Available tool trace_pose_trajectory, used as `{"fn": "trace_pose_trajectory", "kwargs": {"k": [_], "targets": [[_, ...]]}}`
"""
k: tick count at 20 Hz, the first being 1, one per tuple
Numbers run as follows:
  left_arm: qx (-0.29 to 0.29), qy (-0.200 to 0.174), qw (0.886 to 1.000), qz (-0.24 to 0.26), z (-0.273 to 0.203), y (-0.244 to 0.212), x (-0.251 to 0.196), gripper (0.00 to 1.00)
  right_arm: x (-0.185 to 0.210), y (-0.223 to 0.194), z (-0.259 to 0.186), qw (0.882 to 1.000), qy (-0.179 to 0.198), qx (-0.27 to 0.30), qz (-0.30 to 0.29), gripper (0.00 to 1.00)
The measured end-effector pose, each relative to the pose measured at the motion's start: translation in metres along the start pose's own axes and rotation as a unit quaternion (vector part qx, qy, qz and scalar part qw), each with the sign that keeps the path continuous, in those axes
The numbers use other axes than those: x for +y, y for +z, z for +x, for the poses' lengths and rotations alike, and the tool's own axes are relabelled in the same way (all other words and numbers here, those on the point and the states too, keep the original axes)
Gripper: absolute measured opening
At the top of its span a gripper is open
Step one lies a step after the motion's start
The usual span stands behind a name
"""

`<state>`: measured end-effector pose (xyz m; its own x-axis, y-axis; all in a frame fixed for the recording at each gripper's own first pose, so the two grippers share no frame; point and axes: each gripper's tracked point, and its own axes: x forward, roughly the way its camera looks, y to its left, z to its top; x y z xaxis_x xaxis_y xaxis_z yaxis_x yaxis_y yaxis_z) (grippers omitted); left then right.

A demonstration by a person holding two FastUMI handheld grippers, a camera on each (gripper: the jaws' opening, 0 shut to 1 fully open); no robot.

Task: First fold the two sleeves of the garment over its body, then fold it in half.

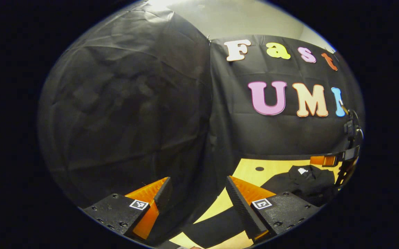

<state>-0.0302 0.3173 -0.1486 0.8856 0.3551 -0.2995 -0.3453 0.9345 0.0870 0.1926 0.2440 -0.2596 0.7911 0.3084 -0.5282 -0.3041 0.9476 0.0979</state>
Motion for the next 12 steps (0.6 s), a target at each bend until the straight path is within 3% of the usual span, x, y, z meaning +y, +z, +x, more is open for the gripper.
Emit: {"fn": "trace_pose_trajectory", "kwargs": {"k": [12], "targets": [[0.143,0.021,0.989,-0.038,0.000,-0.132,-0.003,0.93,-0.052,-0.025,-0.035,0.998,-0.053,0.025,-0.012,0.98]]}}
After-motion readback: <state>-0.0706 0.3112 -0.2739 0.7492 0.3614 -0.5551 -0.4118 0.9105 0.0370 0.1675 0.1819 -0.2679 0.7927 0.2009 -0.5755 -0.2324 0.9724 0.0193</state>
